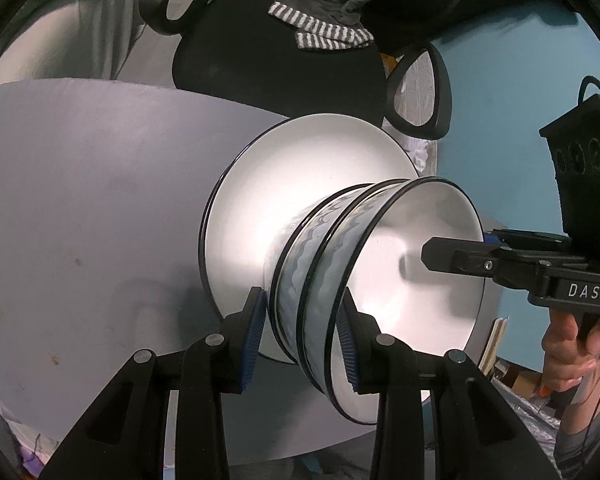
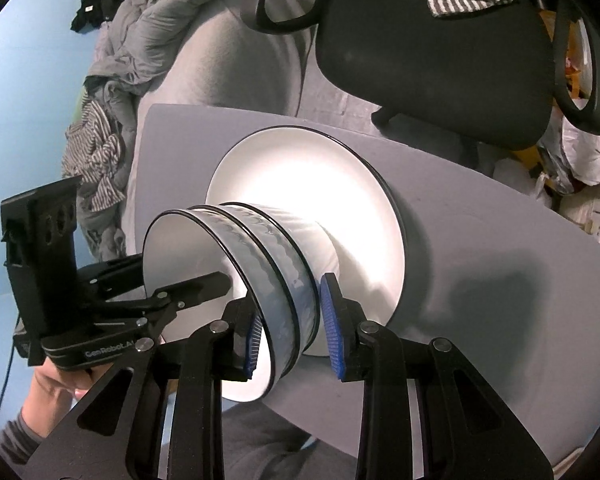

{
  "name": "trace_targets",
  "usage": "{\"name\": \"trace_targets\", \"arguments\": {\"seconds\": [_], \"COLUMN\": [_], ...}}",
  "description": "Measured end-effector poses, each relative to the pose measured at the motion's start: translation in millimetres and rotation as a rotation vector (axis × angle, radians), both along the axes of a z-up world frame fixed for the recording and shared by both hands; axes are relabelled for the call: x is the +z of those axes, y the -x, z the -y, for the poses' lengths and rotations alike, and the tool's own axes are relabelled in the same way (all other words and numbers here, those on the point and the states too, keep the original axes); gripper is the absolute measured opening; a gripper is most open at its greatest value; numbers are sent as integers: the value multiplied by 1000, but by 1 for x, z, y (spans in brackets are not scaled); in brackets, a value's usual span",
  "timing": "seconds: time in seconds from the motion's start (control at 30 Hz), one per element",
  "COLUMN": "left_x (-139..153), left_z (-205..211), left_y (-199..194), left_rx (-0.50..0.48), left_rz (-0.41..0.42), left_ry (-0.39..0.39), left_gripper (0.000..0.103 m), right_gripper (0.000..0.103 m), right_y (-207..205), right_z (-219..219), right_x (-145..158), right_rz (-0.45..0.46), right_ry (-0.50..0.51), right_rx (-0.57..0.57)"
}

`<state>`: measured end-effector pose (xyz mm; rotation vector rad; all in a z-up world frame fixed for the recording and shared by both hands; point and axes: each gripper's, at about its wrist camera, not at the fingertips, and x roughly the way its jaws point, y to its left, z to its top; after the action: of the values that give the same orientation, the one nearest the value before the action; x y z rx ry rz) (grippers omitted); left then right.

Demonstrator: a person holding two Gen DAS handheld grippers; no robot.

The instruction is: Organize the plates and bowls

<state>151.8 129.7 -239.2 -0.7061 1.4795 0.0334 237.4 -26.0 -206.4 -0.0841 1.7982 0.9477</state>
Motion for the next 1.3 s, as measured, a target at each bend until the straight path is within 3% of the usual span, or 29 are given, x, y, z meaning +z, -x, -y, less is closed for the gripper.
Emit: {"name": "trace_targets", "arguments": {"seconds": [0.2,0.27,0.4,0.53,0.77,1.1,1.3], "left_x": [-1,0,7,18,40,95,129], "left_z": [-1,-1,2,2,4,11,16], "left_y": [0,-1,-1,3,15,43,63], "left_rx": [12,16,17,14,6,43,67], "left_rz": [0,5,12,26,51,132,184], "left_ry": [-4,-17,-71,-147,-279,-410,-481], "left_gripper": [35,35,52,58,72,78,80], "right_gripper": [29,35,38,55,66,73,74], "right_y": [3,5,8,11,22,44,49], "right_z": [-8,-11,-15,-14,-9,11,33], "right_x": [4,5,7,16,41,92,117], "right_rz": [35,42,68,149,287,560,623], "right_ry": [22,24,31,58,59,67,95], "right_rx": [38,47,50,60,83,49,-31]}}
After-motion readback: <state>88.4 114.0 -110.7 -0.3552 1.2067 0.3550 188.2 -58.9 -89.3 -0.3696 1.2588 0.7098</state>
